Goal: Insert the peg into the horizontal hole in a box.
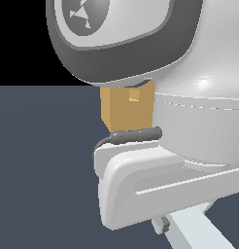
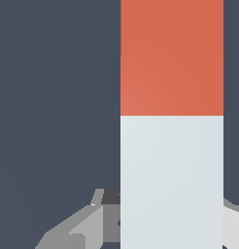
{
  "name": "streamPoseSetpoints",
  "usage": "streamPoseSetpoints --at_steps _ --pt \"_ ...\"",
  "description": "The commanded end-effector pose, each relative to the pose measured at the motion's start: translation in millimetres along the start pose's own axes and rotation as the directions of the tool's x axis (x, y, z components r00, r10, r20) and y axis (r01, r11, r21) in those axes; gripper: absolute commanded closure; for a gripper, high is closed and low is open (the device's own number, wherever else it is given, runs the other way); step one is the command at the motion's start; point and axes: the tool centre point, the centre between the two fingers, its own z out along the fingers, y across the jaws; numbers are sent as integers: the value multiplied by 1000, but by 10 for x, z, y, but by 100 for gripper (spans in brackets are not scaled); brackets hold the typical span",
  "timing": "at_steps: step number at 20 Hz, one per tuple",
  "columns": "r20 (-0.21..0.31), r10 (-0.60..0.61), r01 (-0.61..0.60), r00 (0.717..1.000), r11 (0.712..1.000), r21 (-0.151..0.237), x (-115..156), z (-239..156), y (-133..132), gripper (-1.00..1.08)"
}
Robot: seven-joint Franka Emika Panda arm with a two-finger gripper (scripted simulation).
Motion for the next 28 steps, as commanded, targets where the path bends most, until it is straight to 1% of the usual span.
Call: streamPoseSetpoints --at_steps 1,13,18,21,23,28 --pt "2 -5 5 1000 1000 -5 204 -135 103 108" --pt "3 -22 22 1000 1000 -5 1429 -796 608 108" --pt "3 -27 27 1000 1000 -5 1871 -1039 804 108" --pt "3 -30 30 1000 1000 -6 2048 -1137 887 108" --pt "3 -31 31 1000 1000 -6 2121 -1177 924 108" --pt "2 -31 31 1000 999 -6 2159 -1201 957 108"
